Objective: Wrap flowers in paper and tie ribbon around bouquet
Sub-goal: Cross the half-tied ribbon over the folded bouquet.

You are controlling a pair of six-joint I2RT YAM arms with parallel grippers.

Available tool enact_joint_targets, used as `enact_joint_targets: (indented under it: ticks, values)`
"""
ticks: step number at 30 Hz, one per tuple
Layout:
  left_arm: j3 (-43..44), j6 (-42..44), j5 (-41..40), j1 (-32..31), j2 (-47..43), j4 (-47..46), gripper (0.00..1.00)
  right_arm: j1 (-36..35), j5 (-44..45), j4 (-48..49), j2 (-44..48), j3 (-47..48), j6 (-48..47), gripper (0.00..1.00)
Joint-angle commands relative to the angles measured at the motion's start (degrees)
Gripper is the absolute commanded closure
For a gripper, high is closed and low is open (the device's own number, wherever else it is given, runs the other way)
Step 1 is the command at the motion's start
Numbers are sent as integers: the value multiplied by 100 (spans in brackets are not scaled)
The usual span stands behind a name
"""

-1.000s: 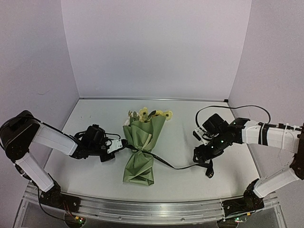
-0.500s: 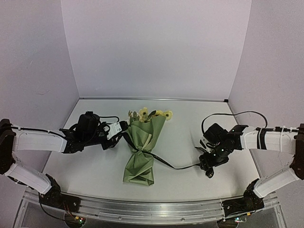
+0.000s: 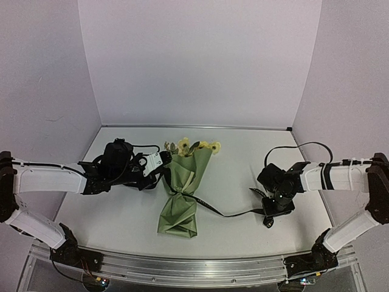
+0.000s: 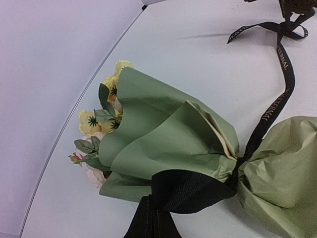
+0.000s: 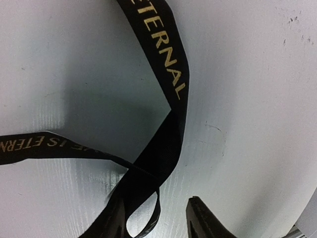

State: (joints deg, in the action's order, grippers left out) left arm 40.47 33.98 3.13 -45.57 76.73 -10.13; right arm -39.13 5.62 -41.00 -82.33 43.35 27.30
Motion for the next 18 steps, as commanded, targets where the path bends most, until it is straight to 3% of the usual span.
enact_joint_targets:
  ticks: [1, 9, 18]
  values:
    - [348, -202, 93, -205, -129, 72, 100, 11, 42, 55, -219, 14, 385, 64]
    - [524, -374, 190, -470, -162, 276, 100, 62, 89, 71, -256, 224, 429, 100]
    - [684, -148, 654, -795, 95, 137, 100, 194, -300, -483, -534, 1807, -48, 100]
